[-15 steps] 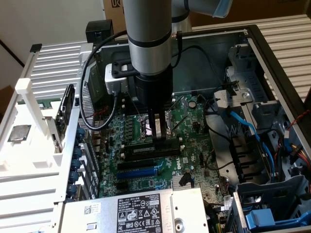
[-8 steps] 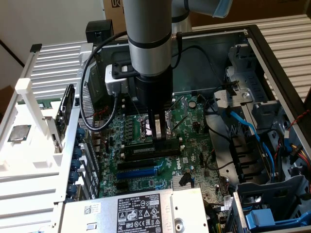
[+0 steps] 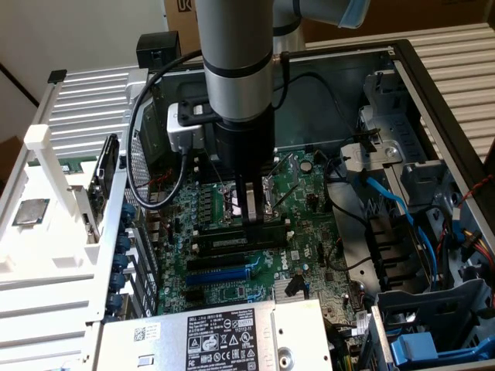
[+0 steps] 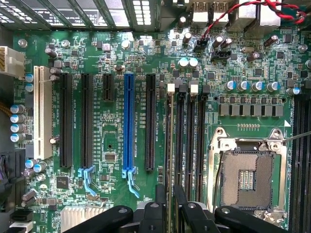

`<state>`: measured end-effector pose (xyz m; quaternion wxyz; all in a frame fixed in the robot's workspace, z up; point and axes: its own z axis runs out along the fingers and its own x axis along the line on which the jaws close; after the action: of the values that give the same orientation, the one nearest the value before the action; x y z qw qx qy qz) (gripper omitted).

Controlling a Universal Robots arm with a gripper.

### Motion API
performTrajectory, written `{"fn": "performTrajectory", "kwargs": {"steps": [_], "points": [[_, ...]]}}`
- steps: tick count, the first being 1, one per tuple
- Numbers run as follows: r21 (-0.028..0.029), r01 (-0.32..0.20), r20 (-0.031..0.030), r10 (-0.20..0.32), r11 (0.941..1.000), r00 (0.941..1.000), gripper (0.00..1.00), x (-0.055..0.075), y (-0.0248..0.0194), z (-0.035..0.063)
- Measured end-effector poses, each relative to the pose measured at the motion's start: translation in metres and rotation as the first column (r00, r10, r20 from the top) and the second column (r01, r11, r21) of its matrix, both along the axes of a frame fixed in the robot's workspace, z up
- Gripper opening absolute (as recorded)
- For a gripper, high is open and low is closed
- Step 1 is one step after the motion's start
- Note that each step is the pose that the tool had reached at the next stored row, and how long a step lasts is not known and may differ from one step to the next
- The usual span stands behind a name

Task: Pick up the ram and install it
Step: 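Press down the ram until it locks into place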

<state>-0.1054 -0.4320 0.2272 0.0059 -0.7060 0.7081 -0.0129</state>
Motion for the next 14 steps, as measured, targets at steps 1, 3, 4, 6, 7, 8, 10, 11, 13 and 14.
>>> {"fn": "performTrajectory", "kwargs": {"steps": [1,3,4,6,7,8,10,11,13,14], "points": [[0.0000,0.000,0.0000,0.000,1.0000,1.0000,0.21,0.000,0.0000,0.0002],[-0.0002,0.000,-0.0001,0.000,1.0000,1.0000,0.21,-0.001,-0.0001,0.0011],[-0.0001,0.000,0.0000,0.000,1.0000,1.0000,0.21,-0.001,-0.0001,0.0019],[-0.0001,0.000,0.0000,0.000,1.0000,1.0000,0.21,-0.002,-0.0001,0.0046],[0.0000,0.000,0.0000,0.000,1.0000,1.0000,0.21,-0.002,-0.0001,0.0084],[-0.0001,0.000,-0.0001,0.000,1.0000,1.0000,0.21,-0.002,-0.0001,0.0106],[-0.0001,0.000,-0.0001,0.000,1.0000,1.0000,0.21,-0.002,-0.0001,0.0141],[-0.0001,0.000,-0.0001,0.000,1.0000,1.0000,0.21,-0.002,-0.0001,0.0150],[0.0000,0.000,0.0000,0.000,1.0000,1.0000,0.21,-0.003,-0.0001,0.0150],[0.0000,0.000,0.0000,0.000,1.0000,1.0000,0.21,-0.003,-0.0001,0.0150]]}}
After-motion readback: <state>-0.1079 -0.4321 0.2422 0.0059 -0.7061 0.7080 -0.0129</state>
